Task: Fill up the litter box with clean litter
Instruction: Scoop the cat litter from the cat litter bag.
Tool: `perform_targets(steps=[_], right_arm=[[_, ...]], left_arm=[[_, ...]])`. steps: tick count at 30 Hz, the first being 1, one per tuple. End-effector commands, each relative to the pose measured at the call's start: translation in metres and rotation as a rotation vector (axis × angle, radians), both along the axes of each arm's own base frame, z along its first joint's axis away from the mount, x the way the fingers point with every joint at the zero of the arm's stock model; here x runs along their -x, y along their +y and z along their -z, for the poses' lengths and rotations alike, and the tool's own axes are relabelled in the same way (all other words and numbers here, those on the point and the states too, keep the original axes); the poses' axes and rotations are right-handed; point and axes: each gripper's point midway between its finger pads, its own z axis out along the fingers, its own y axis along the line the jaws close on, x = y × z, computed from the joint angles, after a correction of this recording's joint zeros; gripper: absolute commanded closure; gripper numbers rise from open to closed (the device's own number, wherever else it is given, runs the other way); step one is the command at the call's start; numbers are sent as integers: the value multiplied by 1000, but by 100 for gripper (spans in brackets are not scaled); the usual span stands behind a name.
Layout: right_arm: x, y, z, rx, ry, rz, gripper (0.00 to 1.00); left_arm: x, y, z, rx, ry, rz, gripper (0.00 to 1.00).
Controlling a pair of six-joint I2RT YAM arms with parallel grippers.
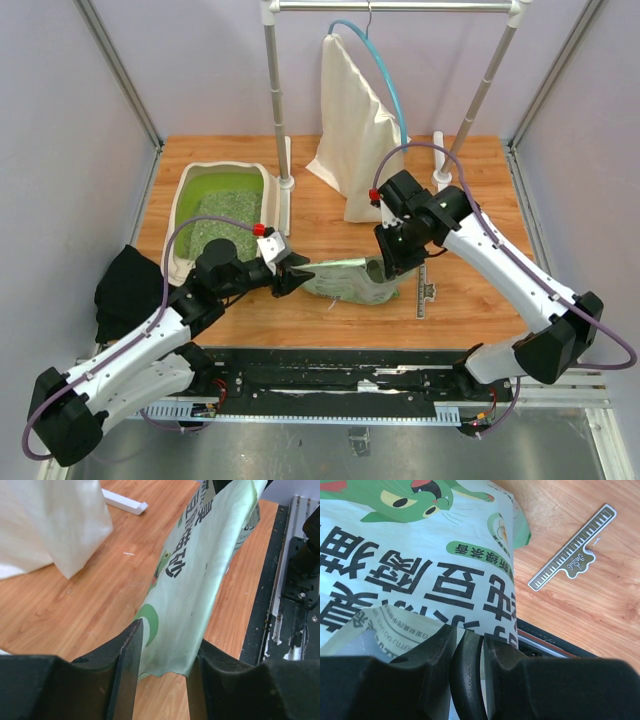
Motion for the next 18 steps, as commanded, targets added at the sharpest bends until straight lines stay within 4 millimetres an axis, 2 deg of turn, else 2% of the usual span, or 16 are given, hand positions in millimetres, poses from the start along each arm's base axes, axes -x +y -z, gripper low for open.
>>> perform_targets(steps=[1, 4, 8, 14, 16, 18], right_arm=[[-2, -10, 10, 70, 30, 32, 99], [-3, -9, 18, 89, 56, 24, 99], [-5, -3, 41, 103, 102, 15, 99], [-6, 28, 84, 2, 188, -14, 99], [-6, 32, 91, -7, 205, -18, 99], [-8, 33, 90, -16, 192, -14, 99]], left_arm=[[-3, -8, -21, 62, -29, 16, 62], [-4, -13, -20, 48, -20, 45, 72], [-13, -14, -18, 27, -27, 23, 99], [-24, -7, -5, 7, -19, -55, 99], [-26, -6, -1, 2, -16, -67, 99], [-27, -5, 2, -5, -11, -74, 99]])
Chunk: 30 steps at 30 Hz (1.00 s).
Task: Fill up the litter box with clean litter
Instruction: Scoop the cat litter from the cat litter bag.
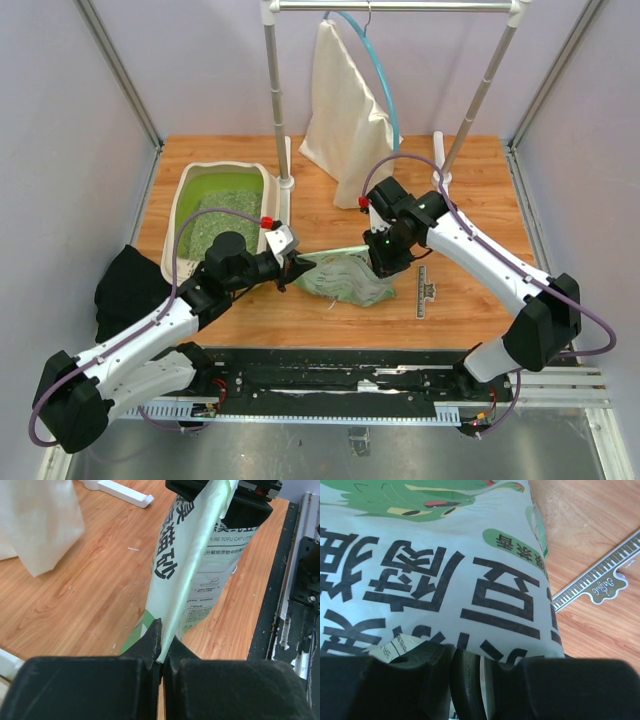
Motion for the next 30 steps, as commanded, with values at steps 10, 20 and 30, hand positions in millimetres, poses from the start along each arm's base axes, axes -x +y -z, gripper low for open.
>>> perform_targets(steps=[10, 20, 30], right_arm=[[-9, 13, 10, -279, -3, 117, 99], [-15, 8, 47, -213, 3, 229, 99], [-9, 5, 53, -263, 11, 227, 99]], left_arm=[[-9, -6, -7, 28, -20, -7, 99], [-11, -7, 6, 12, 50, -26, 97], [-14, 8, 23, -18, 71, -110, 57]])
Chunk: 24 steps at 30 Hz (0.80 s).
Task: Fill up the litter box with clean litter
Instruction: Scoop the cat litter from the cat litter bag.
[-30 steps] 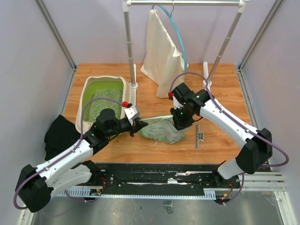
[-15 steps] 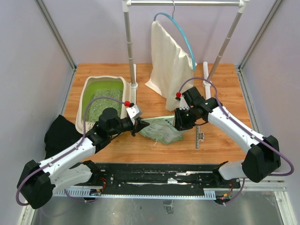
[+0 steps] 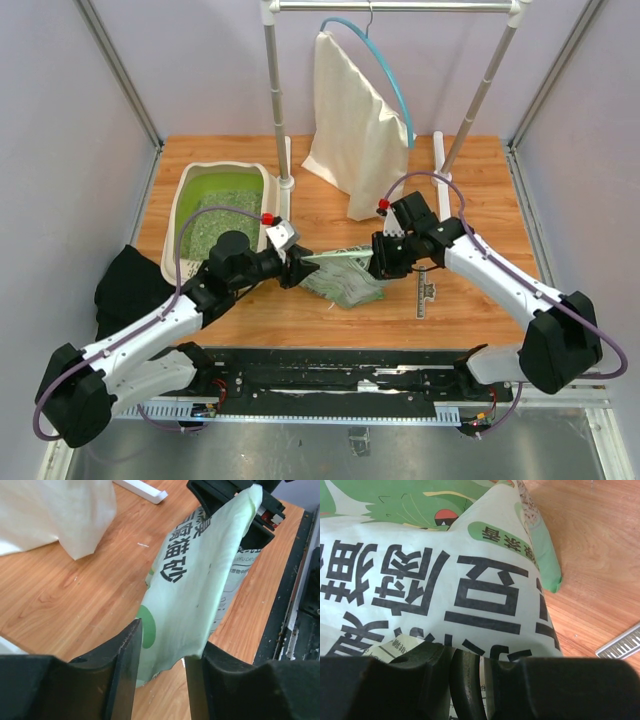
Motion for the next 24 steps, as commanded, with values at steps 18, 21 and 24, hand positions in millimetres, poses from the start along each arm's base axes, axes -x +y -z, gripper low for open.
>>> perform_targets(steps=[18, 21, 24], right_arm=[[-18, 35, 5, -343, -31, 165, 99], [-20, 37, -2, -419, -36, 193, 99], [-20, 36, -12, -473, -47, 194, 99]], left_arm=[[4, -23, 1, 47, 89, 103, 99], [4, -21, -2, 48, 80, 88, 99], [0, -15, -6, 47, 60, 47, 99]])
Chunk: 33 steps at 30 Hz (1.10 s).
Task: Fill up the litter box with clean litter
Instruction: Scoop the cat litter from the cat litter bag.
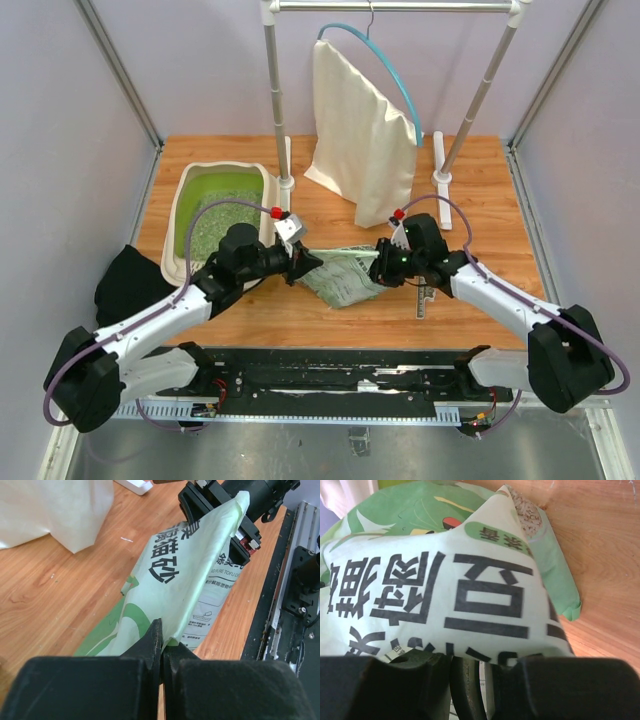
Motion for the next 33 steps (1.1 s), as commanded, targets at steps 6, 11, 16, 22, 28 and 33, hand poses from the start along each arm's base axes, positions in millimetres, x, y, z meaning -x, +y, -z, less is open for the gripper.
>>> perform_targets(steps=[6, 11, 16, 22, 28, 33], right_arm=[[-11, 3, -55, -243, -79, 29, 99], [-4, -5, -69, -288, -86, 23, 99], [1, -22, -79, -302, -95, 48, 99], [15, -40, -91, -280, -52, 59, 99], [21, -56, -109, -208, -80, 80, 99], [24, -71, -123, -234, -80, 134, 99]], left_arm=[[-9, 17, -25, 54, -90, -123, 100], [-14, 26, -33, 70, -127, -186, 100], [-17, 36, -38, 81, -158, -239, 100], [-8, 41, -41, 84, -224, -215, 99], [6, 37, -45, 80, -291, -124, 100], [9, 43, -49, 87, -334, -136, 99]])
